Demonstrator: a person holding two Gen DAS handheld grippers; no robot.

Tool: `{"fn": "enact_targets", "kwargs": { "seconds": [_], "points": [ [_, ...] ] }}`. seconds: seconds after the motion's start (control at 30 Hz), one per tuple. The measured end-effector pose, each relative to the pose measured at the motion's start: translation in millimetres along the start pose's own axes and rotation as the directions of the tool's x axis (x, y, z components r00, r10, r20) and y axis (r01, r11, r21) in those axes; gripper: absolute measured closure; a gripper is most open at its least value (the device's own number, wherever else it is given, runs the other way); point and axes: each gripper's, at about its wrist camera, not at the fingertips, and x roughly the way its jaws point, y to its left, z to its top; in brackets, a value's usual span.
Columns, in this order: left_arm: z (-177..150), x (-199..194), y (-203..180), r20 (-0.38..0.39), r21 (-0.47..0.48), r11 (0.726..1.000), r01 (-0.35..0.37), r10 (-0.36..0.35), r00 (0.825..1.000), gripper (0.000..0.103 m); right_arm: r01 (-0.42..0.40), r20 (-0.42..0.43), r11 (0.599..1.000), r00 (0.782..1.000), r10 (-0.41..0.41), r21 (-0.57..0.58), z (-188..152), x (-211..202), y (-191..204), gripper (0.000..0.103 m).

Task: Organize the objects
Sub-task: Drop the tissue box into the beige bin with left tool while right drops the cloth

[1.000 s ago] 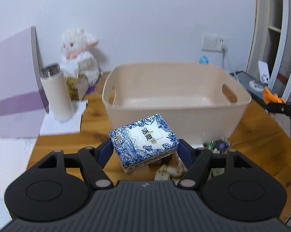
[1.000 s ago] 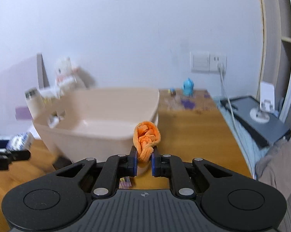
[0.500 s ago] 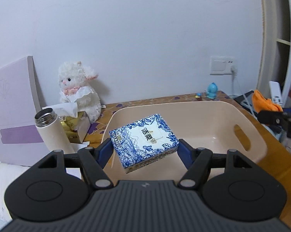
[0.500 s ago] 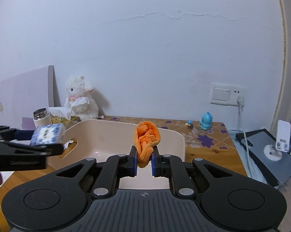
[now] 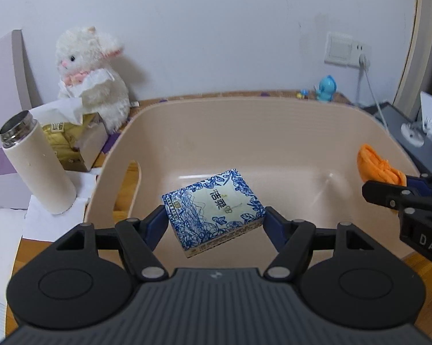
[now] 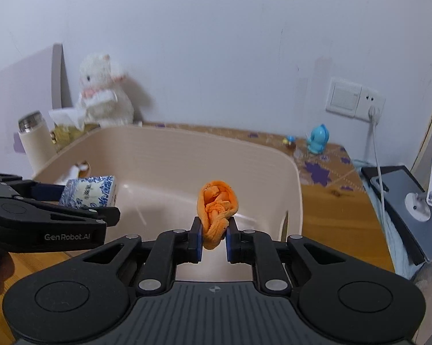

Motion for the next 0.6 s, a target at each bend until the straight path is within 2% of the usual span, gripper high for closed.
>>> {"fn": "enact_targets", "kwargs": {
  "seconds": [0.1,0.17,0.27,0.3,0.33,0.37,0.43,0.53,0.6],
  "points": [
    [-3,8,-1,-0.021,0.008,1.000,0.002,-0.002,1.000,0.030,-0.002,-0.038,1.000,0.999,0.001,-0.005,-5,9,2,0.084],
    [-5,10,1,-0.025,0.002,1.000,0.005,-0.005,1.000,0.029,0.006,-0.055,1.000,0.998,-0.007,-0.010,-8,14,3,0.077],
    [-6,4,1,-0.003,-0.002,1.000,0.012,-0.012,1.000,0.026,0.021,-0.033,1.000,0.999,-0.022,-0.015,-10,9,4,0.057],
    [-6,1,1,0.008,-0.003,1.000,0.013,-0.013,1.000,0.019,0.018,-0.014,1.000,1.000,-0.018,-0.017,-11,4,6,0.053],
    [-6,-2,0,0.018,-0.009,1.000,0.008,-0.008,1.000,0.012,0.023,0.002,1.000,1.000,-0.023,-0.020,-9,-1,6,0.041],
    [-6,-8,1,0.036,-0.013,1.000,0.002,-0.002,0.999,0.010,0.034,0.017,0.999,0.999,-0.033,-0.022,-9,-5,6,0.029],
    [-5,-15,3,0.049,-0.028,1.000,-0.005,0.006,0.999,0.009,0.046,0.042,0.999,0.998,-0.046,-0.013,-7,-15,6,0.017],
    [-5,-28,8,0.052,-0.052,0.999,0.012,-0.010,0.999,0.006,0.021,0.065,1.000,0.998,-0.023,0.019,-6,-30,3,0.001],
    [-6,-38,10,0.068,-0.045,0.999,0.002,0.001,0.998,0.006,0.018,0.083,1.000,0.996,-0.020,0.020,-6,-41,4,0.000]
  ]
}}
